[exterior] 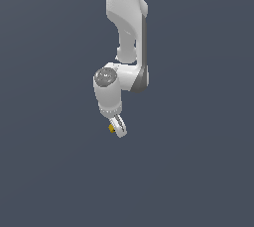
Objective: Pick up the object and move it to a goal position.
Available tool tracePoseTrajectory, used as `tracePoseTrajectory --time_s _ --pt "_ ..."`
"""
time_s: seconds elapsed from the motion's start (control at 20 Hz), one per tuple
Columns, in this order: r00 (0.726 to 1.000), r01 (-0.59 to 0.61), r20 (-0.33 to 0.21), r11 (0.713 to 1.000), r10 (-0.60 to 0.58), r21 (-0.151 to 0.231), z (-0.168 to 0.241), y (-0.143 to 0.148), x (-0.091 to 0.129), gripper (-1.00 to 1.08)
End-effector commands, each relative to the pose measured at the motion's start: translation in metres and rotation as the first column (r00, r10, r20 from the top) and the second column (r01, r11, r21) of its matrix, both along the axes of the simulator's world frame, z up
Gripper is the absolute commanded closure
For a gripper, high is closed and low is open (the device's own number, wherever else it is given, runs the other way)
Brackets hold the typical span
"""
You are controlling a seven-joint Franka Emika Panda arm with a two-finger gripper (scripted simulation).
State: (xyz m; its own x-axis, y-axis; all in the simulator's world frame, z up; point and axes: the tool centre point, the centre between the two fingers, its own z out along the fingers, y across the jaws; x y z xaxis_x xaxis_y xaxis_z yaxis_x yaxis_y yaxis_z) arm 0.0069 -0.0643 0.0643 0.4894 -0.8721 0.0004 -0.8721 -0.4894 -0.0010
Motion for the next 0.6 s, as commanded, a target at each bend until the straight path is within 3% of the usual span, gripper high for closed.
tracePoseTrajectory --time_s 0.0,0.5,0.55 --pt "1.0 0.001 -0.001 1.0 -0.001 0.0 -0.01 0.0 -0.001 -0.92" --pt "1.0 0.004 -0.001 1.0 -0.004 0.0 -0.042 0.0 0.0 -0.92" --pt "1.0 0.004 -0.001 1.0 -0.004 0.0 -0.042 0.0 0.0 1.08"
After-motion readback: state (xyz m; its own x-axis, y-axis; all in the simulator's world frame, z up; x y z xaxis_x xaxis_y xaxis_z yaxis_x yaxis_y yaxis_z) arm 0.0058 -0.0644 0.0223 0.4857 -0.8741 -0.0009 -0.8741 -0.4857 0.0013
